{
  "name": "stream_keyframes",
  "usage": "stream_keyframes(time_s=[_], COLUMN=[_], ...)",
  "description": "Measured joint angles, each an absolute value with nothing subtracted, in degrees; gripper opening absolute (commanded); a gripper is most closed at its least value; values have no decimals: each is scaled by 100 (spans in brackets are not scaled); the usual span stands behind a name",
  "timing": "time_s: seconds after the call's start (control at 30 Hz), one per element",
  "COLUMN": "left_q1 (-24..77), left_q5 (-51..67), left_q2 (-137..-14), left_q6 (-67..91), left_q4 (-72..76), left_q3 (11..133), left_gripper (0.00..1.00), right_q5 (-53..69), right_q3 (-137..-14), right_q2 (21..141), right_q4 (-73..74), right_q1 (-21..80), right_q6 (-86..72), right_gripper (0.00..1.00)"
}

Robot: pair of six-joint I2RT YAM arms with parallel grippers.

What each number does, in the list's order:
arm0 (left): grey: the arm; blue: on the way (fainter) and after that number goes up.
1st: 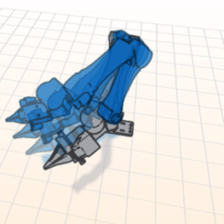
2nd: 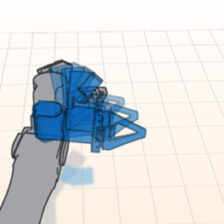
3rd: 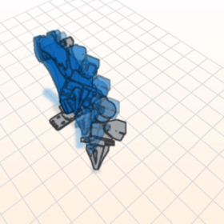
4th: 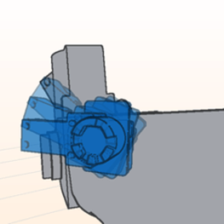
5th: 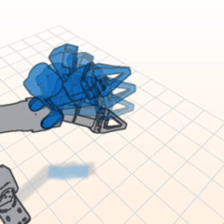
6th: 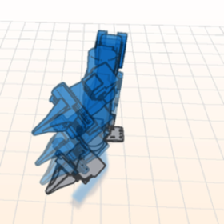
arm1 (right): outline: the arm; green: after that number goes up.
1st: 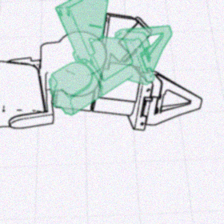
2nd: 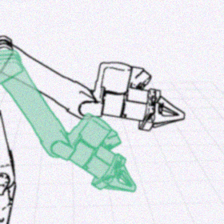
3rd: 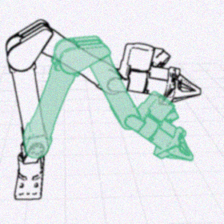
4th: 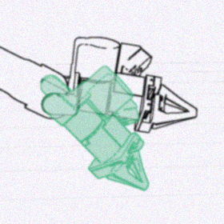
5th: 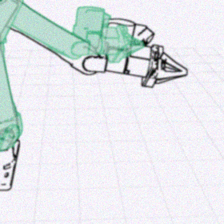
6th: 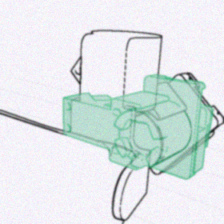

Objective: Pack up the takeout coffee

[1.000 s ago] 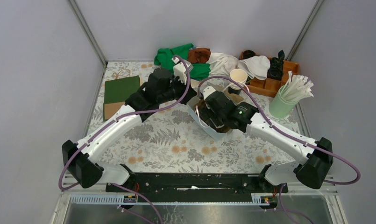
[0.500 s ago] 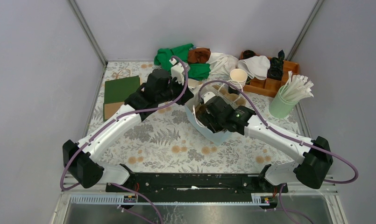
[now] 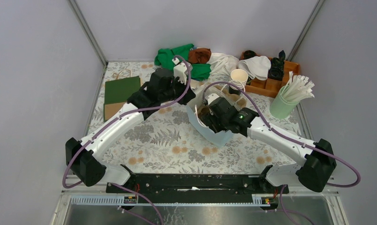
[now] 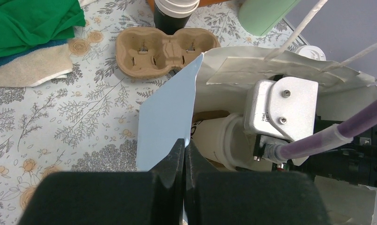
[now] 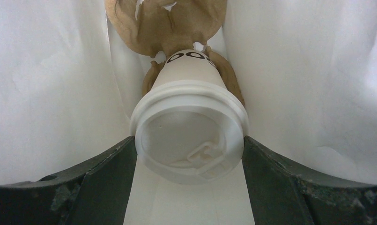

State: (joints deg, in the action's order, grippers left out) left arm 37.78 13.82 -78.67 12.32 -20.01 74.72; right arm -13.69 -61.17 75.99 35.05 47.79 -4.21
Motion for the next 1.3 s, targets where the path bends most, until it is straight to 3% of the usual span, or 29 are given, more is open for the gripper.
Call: stream_keyframes(time_s=[1.3], left_q1=[3739], left_q5=[1527], left_q2=[-8012], left_q6=[1452], left_q4=[-2082], left_q3=[7618], left_gripper=[0], right_q5=[-976], right_q3=[-5782], right_q2=[7638], right_q4=[2783], right_q1=[4460], right_q6=[-425], right_gripper=[37])
